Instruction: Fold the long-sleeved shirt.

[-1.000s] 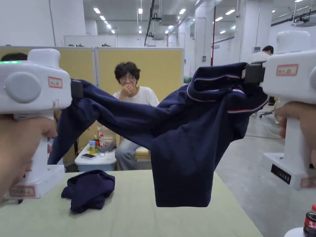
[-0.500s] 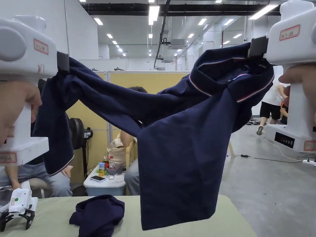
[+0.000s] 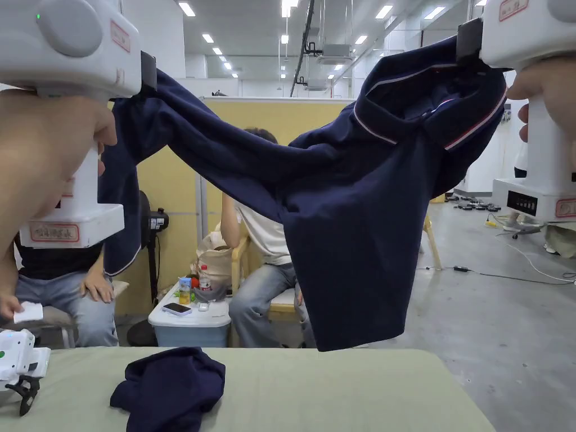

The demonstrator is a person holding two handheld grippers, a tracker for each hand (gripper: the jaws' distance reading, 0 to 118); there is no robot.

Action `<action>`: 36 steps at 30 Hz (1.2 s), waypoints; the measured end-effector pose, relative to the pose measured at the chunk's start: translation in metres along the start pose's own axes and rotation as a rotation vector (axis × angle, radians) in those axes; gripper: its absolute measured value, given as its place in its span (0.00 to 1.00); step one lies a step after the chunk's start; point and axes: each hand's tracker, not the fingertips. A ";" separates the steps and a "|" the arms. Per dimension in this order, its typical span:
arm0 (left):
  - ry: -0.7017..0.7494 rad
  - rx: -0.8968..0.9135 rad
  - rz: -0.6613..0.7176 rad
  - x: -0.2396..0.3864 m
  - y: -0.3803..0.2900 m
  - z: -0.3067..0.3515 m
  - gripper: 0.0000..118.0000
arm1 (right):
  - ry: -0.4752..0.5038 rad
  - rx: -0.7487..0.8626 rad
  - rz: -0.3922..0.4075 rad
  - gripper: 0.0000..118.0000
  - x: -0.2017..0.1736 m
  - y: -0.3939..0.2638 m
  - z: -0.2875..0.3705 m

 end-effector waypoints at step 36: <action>-0.169 -0.774 0.027 0.008 -0.528 0.220 0.05 | 0.081 -0.873 -0.132 0.09 0.014 -0.556 0.260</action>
